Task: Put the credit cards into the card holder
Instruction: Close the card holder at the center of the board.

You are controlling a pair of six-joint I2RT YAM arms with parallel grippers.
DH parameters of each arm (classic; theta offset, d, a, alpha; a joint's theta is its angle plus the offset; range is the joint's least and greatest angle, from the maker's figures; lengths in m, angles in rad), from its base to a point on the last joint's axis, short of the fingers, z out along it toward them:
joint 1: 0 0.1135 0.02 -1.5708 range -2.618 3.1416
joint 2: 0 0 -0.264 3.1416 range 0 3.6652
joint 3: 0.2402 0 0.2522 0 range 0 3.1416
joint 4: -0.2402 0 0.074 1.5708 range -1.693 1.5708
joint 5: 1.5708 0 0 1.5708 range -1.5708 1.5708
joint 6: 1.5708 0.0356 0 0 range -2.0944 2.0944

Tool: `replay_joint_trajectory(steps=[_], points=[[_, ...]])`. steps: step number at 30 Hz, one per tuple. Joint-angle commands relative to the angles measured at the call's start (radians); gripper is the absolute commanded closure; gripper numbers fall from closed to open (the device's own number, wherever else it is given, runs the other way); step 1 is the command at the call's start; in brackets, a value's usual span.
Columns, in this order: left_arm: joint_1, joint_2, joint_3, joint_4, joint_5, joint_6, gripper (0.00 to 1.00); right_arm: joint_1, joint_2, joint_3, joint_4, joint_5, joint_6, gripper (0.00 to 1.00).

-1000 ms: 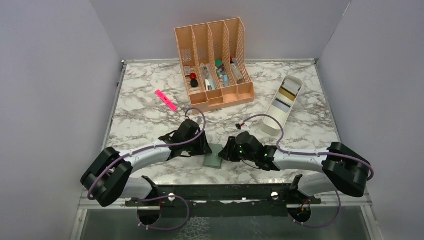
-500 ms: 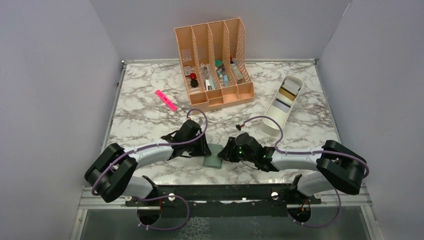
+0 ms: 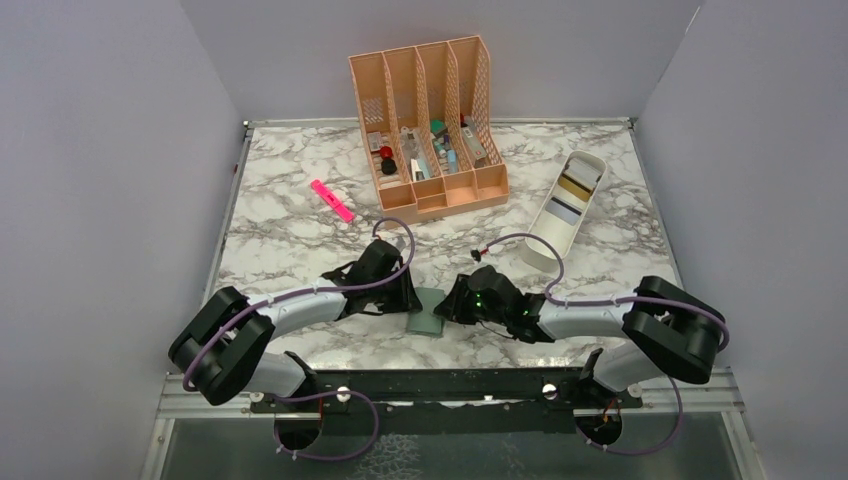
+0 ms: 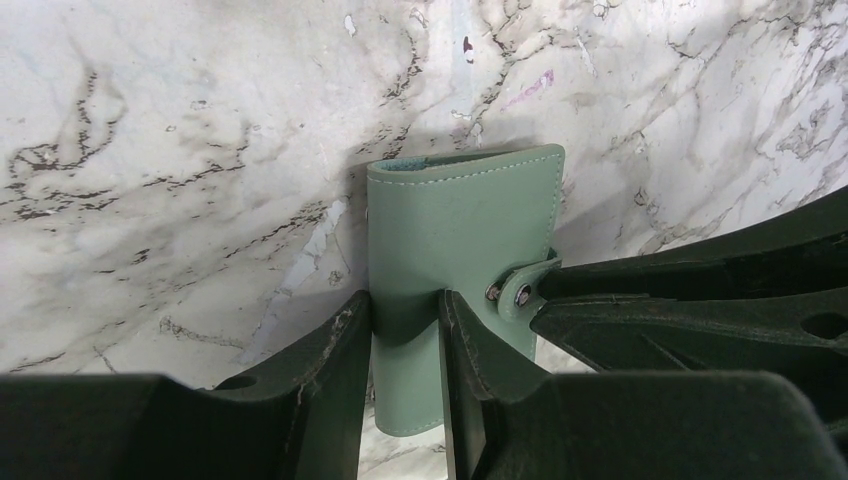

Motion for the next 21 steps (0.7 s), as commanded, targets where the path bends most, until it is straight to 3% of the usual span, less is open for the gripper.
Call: replay_joint_trajectory(steps=[1, 21], points=[[-0.012, -0.018, -0.018, -0.011, -0.017, -0.011, 0.68, -0.002, 0.03, 0.006, 0.045, -0.005, 0.021, 0.77], [-0.031, -0.005, -0.035, 0.044, 0.013, -0.028, 0.71, -0.002, 0.094, 0.062, 0.029, -0.04, -0.018, 0.8]])
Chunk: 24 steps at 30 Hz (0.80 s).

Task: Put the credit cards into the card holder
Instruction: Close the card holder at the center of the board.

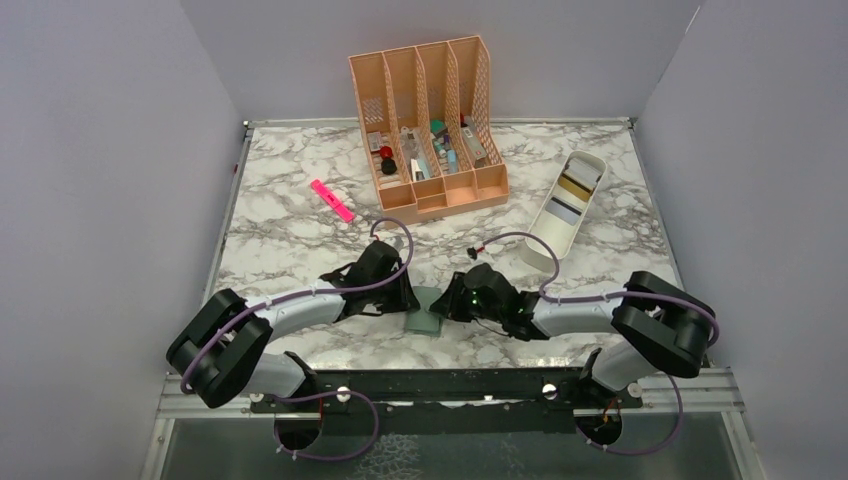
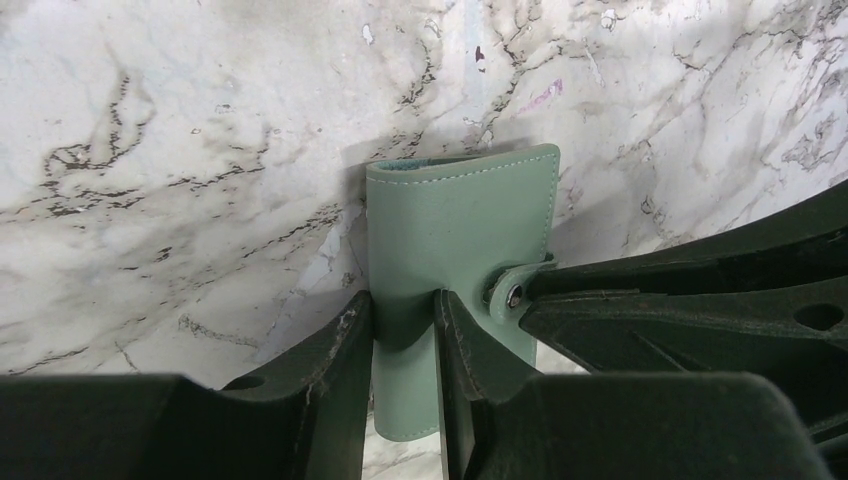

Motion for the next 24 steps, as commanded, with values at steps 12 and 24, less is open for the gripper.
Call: replay_joint_trajectory(steps=[12, 24], points=[[-0.034, -0.005, -0.028, 0.036, 0.028, -0.015, 0.71, 0.001, 0.078, 0.097, -0.149, -0.001, -0.046, 0.8], [-0.034, -0.028, -0.036, 0.035, 0.026, -0.019, 0.71, 0.002, 0.196, 0.215, -0.397, 0.052, -0.133, 0.88]])
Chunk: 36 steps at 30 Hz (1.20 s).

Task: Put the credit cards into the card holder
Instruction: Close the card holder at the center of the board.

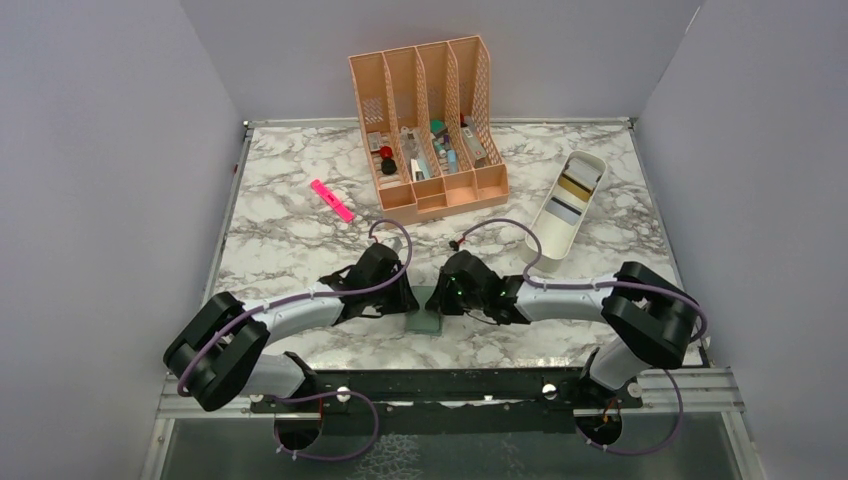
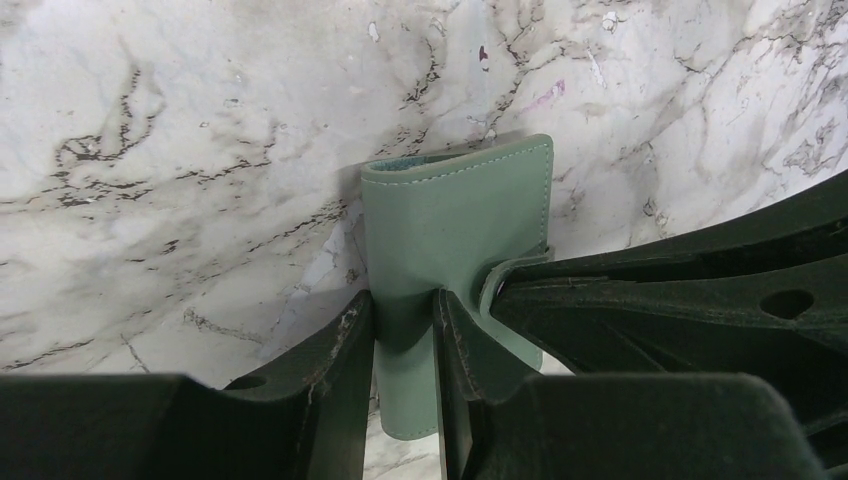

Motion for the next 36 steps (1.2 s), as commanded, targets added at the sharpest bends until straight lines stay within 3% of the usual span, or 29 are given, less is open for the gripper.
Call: replay_joint_trajectory(steps=[1, 10, 23, 26, 33, 36], points=[[-0.023, -0.003, -0.018, 0.026, 0.052, -0.009, 0.71, 0.002, 0.124, 0.038, -0.184, 0.069, -0.059, 0.89], [-0.023, 0.008, -0.047, 0.08, 0.083, -0.021, 0.71, 0.007, 0.23, 0.16, -0.398, 0.124, -0.106, 0.89], [-0.023, -0.027, -0.065, 0.093, 0.09, -0.037, 0.7, 0.05, 0.336, 0.264, -0.532, 0.227, -0.109, 0.89], [-0.022, -0.059, -0.057, 0.061, 0.058, -0.035, 0.66, 0.05, 0.285, 0.257, -0.489, 0.199, -0.122, 0.88], [-0.019, -0.231, 0.032, -0.12, -0.091, 0.001, 0.52, 0.049, 0.029, 0.226, -0.344, 0.102, -0.153, 0.72], [-0.018, -0.305, 0.1, -0.201, -0.137, 0.043, 0.41, 0.05, -0.112, 0.22, -0.347, 0.128, -0.166, 0.67]])
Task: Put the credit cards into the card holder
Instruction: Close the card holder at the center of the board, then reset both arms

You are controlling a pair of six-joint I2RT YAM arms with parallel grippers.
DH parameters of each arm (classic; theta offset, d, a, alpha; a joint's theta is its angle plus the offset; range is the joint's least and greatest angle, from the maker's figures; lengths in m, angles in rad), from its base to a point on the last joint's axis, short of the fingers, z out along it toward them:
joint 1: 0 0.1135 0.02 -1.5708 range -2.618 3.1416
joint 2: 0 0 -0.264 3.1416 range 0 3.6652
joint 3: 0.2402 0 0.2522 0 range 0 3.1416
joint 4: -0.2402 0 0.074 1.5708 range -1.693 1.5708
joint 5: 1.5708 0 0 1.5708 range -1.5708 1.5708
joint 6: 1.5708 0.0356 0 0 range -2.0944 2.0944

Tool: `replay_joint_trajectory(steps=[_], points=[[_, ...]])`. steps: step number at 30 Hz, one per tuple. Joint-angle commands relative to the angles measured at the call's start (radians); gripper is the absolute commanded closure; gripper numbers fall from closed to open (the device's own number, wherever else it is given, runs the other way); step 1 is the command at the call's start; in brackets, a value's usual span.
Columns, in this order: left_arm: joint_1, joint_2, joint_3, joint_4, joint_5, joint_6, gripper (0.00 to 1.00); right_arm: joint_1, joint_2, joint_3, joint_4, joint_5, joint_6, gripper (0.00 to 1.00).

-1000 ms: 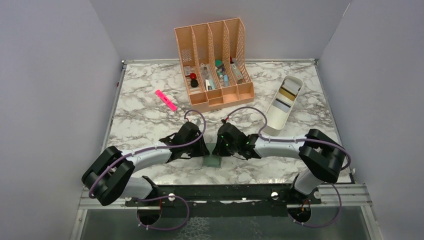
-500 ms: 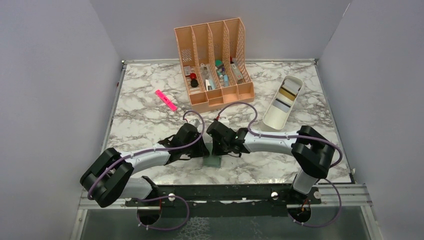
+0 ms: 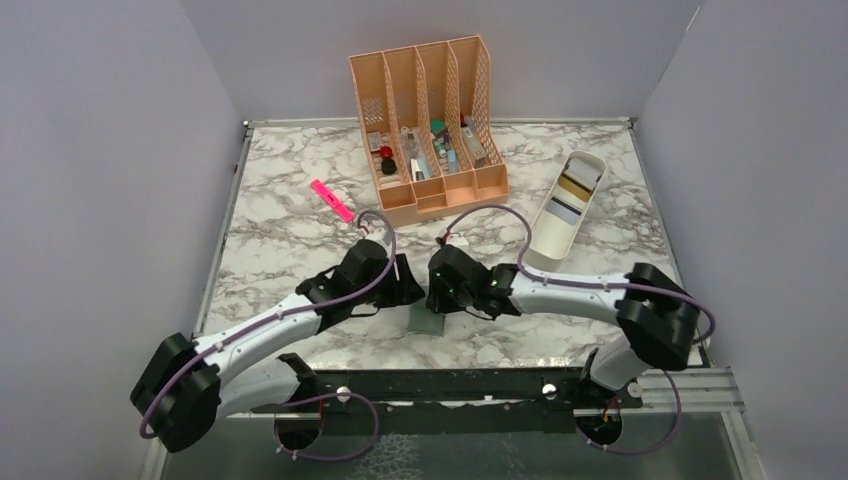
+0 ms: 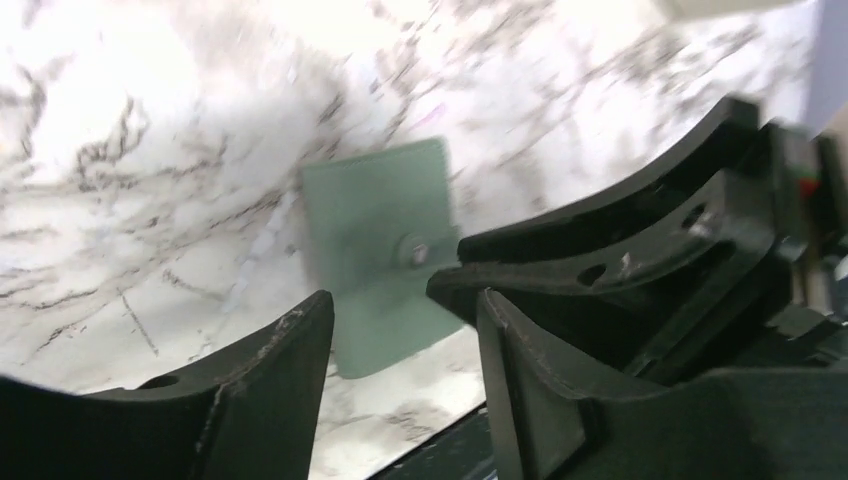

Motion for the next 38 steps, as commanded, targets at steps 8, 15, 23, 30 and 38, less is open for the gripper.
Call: replay_joint_trajectory(steps=[8, 15, 23, 30, 38], points=[[-0.003, -0.295, 0.28, -0.289, -0.137, 0.16, 0.01, -0.001, -0.608, -0.096, -0.018, 0.148, -0.079, 0.39], [-0.002, -0.394, 0.388, -0.353, -0.126, 0.226, 0.01, -0.001, -0.856, -0.084, -0.12, 0.15, -0.171, 0.01], [-0.002, -0.472, 0.391, -0.364, -0.167, 0.225, 0.01, -0.001, -0.974, -0.09, -0.182, 0.156, -0.149, 0.01], [-0.001, -0.503, 0.349, -0.364, -0.174, 0.206, 0.01, -0.001, -0.976, -0.097, -0.164, 0.145, -0.148, 0.01], [-0.002, -0.509, 0.337, -0.364, -0.171, 0.195, 0.01, -0.001, -0.981, -0.108, -0.149, 0.15, -0.139, 0.01]])
